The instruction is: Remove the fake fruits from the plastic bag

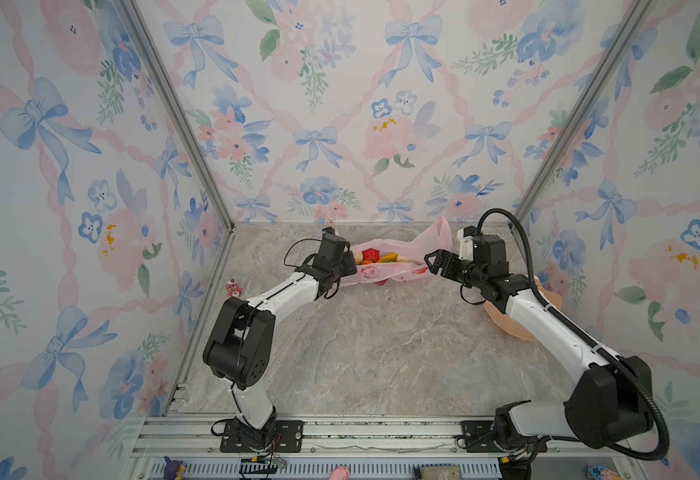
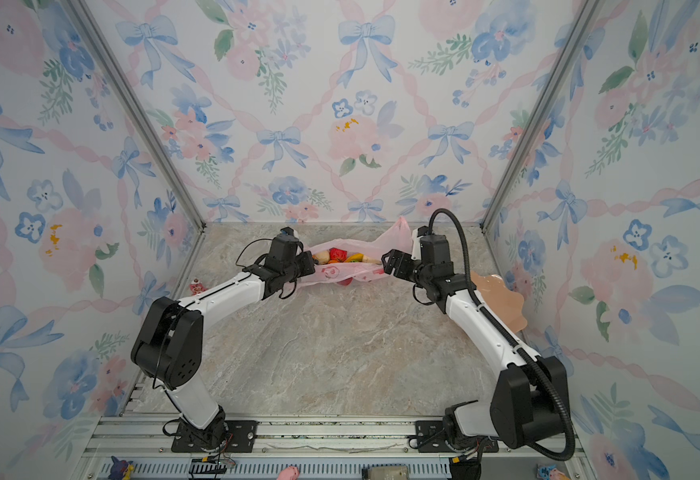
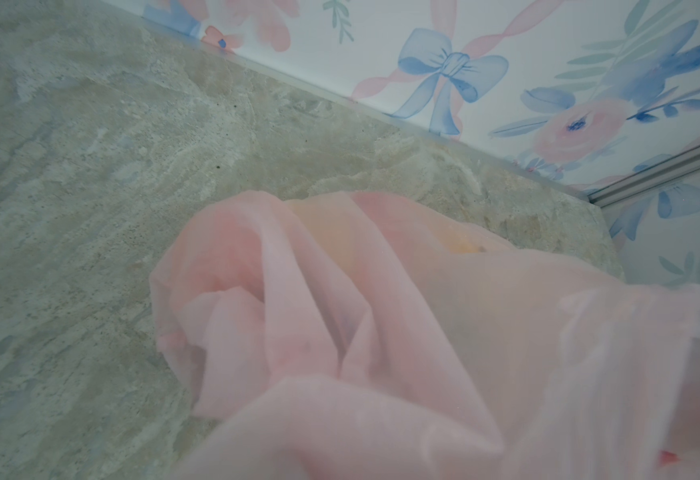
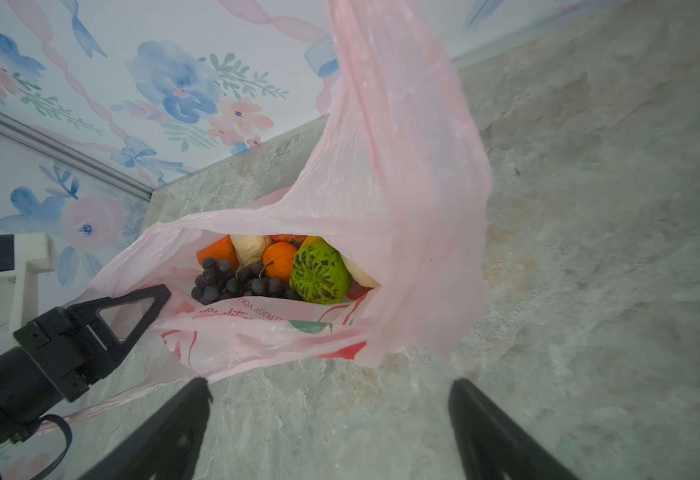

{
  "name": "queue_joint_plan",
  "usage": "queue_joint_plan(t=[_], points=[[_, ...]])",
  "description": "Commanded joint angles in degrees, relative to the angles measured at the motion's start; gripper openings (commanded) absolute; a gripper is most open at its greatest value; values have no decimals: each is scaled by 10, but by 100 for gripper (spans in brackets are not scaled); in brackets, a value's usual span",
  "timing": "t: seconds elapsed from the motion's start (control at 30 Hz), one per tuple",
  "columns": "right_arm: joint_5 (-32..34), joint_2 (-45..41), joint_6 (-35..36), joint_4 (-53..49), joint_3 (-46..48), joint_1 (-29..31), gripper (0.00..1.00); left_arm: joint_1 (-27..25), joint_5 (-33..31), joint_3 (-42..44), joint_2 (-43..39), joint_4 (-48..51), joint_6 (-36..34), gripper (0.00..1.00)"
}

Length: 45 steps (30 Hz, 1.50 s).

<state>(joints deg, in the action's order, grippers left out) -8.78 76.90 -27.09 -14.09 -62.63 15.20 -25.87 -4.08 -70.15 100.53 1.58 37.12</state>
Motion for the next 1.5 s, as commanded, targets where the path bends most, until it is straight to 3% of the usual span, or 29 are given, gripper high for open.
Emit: queue_joint_plan(t=[0.0, 0.1, 0.3, 0.5, 0.73, 1.0, 1.33, 1.47], points=[[132, -39, 107, -142, -51, 22, 94, 0, -11, -24, 16, 16, -18, 0], [206, -52, 163, -194, -103, 63, 93, -1, -6, -28, 17, 16, -21, 0], [217, 30, 218, -238, -193, 135, 92, -4, -6, -26, 12, 19, -27, 0], [189, 169, 219, -262, -274, 137, 95, -6, -4, -20, 7, 24, -31, 0], [257, 303, 230, -310, -376, 137, 95, -5, 2, -7, -2, 29, -40, 0], [365, 386, 251, -321, -443, 141, 100, -5, 21, 5, -6, 28, -53, 0], [360, 460, 262, -343, -520, 144, 100, -9, 32, 29, -12, 26, -54, 0], [361, 499, 262, -361, -548, 142, 95, -9, 30, 32, -18, 24, -55, 0]])
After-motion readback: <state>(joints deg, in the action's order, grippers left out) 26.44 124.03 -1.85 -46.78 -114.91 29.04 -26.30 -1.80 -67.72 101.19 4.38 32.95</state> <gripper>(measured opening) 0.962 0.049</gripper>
